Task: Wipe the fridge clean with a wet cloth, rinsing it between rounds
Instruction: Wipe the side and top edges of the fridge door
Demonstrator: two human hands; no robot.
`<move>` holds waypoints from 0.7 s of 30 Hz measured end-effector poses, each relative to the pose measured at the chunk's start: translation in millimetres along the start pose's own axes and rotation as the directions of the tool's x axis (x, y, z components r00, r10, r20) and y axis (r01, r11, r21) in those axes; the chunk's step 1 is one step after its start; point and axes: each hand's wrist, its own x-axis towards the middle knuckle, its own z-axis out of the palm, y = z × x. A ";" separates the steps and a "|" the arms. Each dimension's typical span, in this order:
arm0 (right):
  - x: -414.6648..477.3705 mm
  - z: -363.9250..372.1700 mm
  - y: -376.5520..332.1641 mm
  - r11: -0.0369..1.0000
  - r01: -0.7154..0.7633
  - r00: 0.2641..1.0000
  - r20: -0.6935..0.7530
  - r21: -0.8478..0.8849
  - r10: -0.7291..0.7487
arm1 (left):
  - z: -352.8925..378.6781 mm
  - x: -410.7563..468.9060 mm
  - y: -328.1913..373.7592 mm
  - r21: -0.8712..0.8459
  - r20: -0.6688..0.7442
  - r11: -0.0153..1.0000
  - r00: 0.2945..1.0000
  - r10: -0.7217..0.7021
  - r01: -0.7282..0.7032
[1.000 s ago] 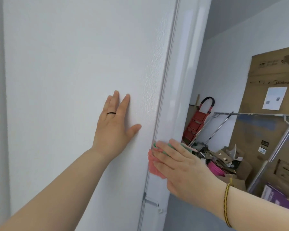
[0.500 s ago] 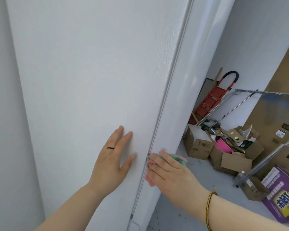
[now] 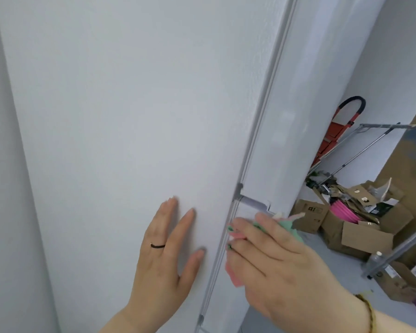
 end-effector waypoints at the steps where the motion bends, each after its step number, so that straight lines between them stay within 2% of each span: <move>1: 2.0 -1.7 -1.7 1.000 -0.022 0.999 -0.048 0.008 0.023 | 3.9 -9.2 -1.3 0.000 -0.034 0.999 0.998 0.043 -0.043; 4: 2.3 -0.6 -1.9 0.999 -0.035 0.992 -0.123 0.018 0.036 | 21.1 -38.2 -18.6 0.004 -0.101 0.994 0.989 0.106 -0.106; 8: 1.6 13.1 -5.6 0.999 -0.039 0.975 -0.220 0.035 0.045 | 45.6 -59.2 -50.1 0.025 -0.135 0.992 0.983 0.123 -0.120; 12: 1.0 14.4 -13.9 0.987 -0.158 0.964 -0.209 0.037 0.162 | 54.3 -66.0 -60.7 0.046 -0.128 0.991 0.983 0.128 -0.123; 14: 2.2 8.9 -17.0 0.976 -0.206 0.943 -0.251 0.076 0.219 | 57.8 -70.7 -64.5 0.099 -0.111 0.986 0.983 0.144 -0.133; 18: 18.2 5.6 -19.5 0.977 -0.202 0.869 -0.473 -0.069 0.146 | 56.4 -69.4 -67.9 0.131 -0.084 0.981 0.985 0.151 -0.140; 21: 14.6 10.1 -30.8 0.975 -0.186 0.861 -0.497 -0.119 0.104 | 52.6 -70.9 -71.2 0.109 -0.079 0.978 0.980 0.185 -0.176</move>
